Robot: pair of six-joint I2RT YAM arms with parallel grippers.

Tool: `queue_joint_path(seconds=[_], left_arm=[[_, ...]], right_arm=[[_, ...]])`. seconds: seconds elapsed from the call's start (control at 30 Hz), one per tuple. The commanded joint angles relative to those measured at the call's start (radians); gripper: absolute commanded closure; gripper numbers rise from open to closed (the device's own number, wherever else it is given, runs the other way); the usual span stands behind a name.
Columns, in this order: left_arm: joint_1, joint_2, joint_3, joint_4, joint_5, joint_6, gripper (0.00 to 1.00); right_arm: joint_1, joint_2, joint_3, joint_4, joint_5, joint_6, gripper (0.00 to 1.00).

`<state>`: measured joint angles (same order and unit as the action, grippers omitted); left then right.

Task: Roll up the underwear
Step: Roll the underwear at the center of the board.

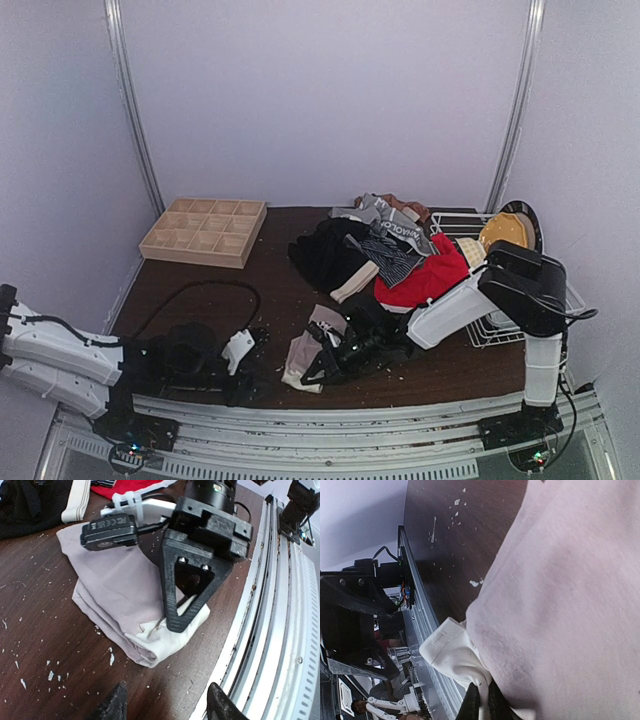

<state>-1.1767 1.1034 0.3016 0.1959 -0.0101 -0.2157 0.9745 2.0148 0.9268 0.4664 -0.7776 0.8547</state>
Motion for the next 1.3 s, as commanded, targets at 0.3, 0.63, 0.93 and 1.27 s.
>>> queue_joint_path(seconds=[0.3, 0.63, 0.93, 1.27], left_arm=[[-0.023, 0.192, -0.005, 0.375, -0.027, 0.448, 0.47], [0.005, 0.371, 0.019, 0.499, 0.044, 0.501, 0.48], [0.037, 0.452, 0.049, 0.509, 0.07, 0.492, 0.51], [0.087, 0.465, 0.036, 0.525, 0.117, 0.451, 0.9]], right_arm=[[-0.031, 0.035, -0.033, 0.021, -0.024, 0.041, 1.0], [-0.035, 0.026, -0.023, -0.048, -0.019, -0.018, 1.0], [-0.036, 0.029, -0.026, -0.05, -0.022, -0.034, 1.0], [-0.035, 0.02, -0.029, -0.066, -0.007, -0.046, 1.0]])
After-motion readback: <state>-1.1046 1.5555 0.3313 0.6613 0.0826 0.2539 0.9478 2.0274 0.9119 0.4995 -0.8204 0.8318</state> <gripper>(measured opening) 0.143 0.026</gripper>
